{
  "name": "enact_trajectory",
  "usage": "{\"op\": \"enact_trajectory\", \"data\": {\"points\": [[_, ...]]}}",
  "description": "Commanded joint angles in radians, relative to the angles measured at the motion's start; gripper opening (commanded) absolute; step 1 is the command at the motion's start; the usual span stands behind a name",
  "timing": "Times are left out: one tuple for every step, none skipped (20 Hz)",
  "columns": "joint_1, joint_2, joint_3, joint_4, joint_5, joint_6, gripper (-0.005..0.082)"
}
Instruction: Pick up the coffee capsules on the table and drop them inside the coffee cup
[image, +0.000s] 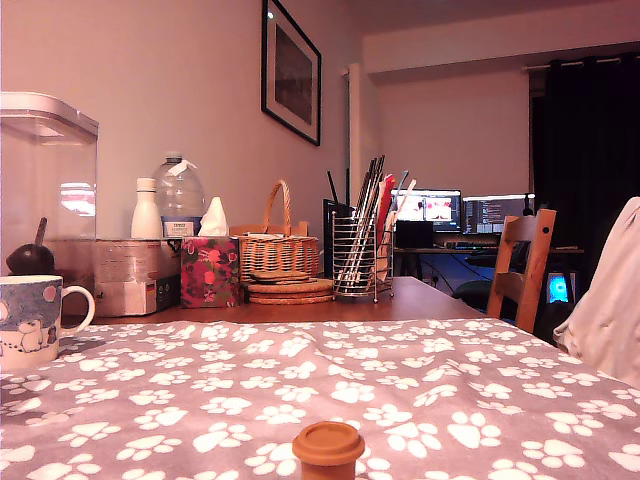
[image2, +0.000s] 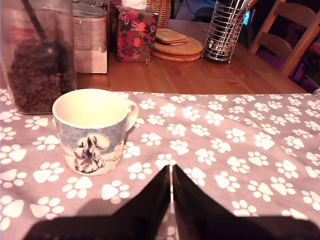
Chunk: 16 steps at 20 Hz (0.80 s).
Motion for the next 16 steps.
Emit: {"op": "enact_trajectory", "data": {"points": [[-0.074, -0.108, -0.014, -0.046, 0.13, -0.057, -0.0019], [-0.074, -0.108, -0.014, -0.057, 0.092, -0.057, -0.0019], [-0.072, -0.108, -0.014, -0.065, 0.044, -0.056, -0.0019], [-0.071, -0.108, -0.014, -0.07, 0.004, -0.055, -0.0019], [-0.069, -0.108, -0.014, -0.07, -0.015, -0.049, -0.0019], [-0.069, -0.108, -0.014, -0.069, -0.014, -0.049, -0.0019], [-0.07, -0.108, -0.014, -0.068, 0.001, -0.049, -0.0019], [-0.074, -0.108, -0.014, -0.066, 0.05, -0.05, -0.0019], [-0.08, -0.107, -0.014, -0.062, 0.114, -0.05, -0.0019], [-0.092, -0.107, -0.014, -0.054, 0.157, -0.05, -0.0019], [-0.11, -0.107, -0.014, -0.044, 0.18, -0.061, -0.0019], [-0.13, -0.107, -0.014, -0.034, 0.185, -0.06, -0.0019], [-0.155, -0.107, -0.014, -0.024, 0.185, -0.06, -0.0019], [-0.182, -0.107, -0.014, -0.016, 0.185, -0.06, -0.0019], [-0.211, -0.107, -0.014, -0.009, 0.183, -0.06, -0.0019], [-0.241, -0.106, -0.014, -0.003, 0.183, -0.06, -0.0019]]}}
